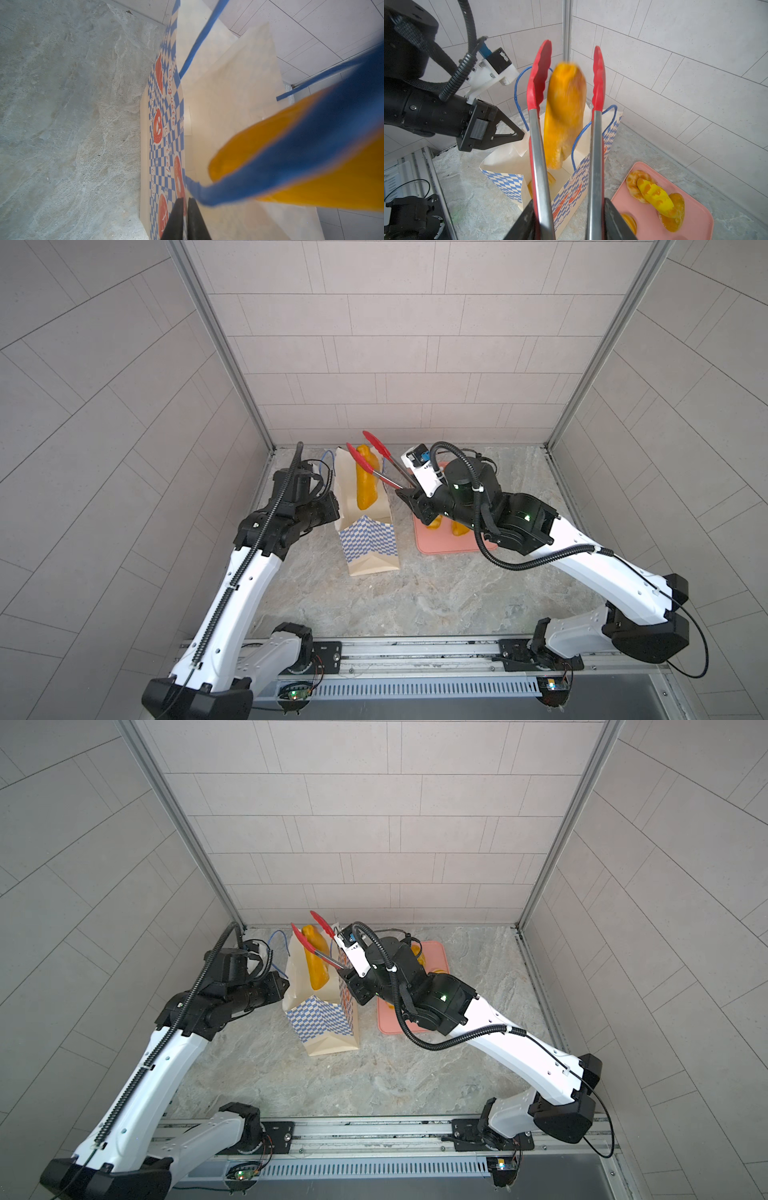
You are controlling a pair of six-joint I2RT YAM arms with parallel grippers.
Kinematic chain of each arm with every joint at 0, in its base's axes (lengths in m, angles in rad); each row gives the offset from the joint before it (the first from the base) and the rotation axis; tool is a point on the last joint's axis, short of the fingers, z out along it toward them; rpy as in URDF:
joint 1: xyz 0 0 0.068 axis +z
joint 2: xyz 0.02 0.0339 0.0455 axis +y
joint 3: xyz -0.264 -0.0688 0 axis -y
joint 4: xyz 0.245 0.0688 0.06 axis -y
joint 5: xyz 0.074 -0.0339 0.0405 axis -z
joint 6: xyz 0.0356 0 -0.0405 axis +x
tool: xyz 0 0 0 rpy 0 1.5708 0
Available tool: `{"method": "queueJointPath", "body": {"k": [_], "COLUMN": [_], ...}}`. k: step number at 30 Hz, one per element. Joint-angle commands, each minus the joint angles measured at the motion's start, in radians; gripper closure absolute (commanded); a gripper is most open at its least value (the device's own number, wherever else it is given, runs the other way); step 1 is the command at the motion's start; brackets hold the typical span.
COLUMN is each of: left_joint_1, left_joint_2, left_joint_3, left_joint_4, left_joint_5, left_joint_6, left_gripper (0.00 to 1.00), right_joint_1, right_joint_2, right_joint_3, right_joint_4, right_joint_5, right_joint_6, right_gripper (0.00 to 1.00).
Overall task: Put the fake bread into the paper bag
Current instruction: 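Lower the baguette into the bag and open the tongs, then withdraw the empty tongs from the bag back over the pink tray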
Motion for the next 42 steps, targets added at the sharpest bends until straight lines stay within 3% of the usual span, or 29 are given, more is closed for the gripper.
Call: {"method": "queueJointPath", "body": {"k": [1,23,32,42], "left_joint_1": [-0.003,-0.003,-0.004,-0.003], "left_joint_2": [-0.015,-0.015,-0.015,-0.01], "left_joint_3": [-0.014,-0.014,-0.006,0.005], "left_joint_4": [0.007,0.008,0.003,0.002], "left_joint_5": [-0.002,-0.002,-0.005,0.002], "left_joint_6": [-0.003,-0.002,-0.002,0.0], "left_gripper": [0.87,0.87,0.68,0.73], "right_joint_1": [0.005,0.005,0.004,-0.034], "right_joint_2": [-0.012,-0.036,-0.073,-0.133], "right_joint_3": [0.0,0.018,0.015,-0.035], "right_joint_4": [0.041,0.052,0.056,0.051], "right_joint_5": [0.023,0.032,0.093,0.164], "right_joint_6": [-0.002,-0.003,-0.029,-0.024], "right_gripper": [0.51,0.51,0.52,0.52]}}
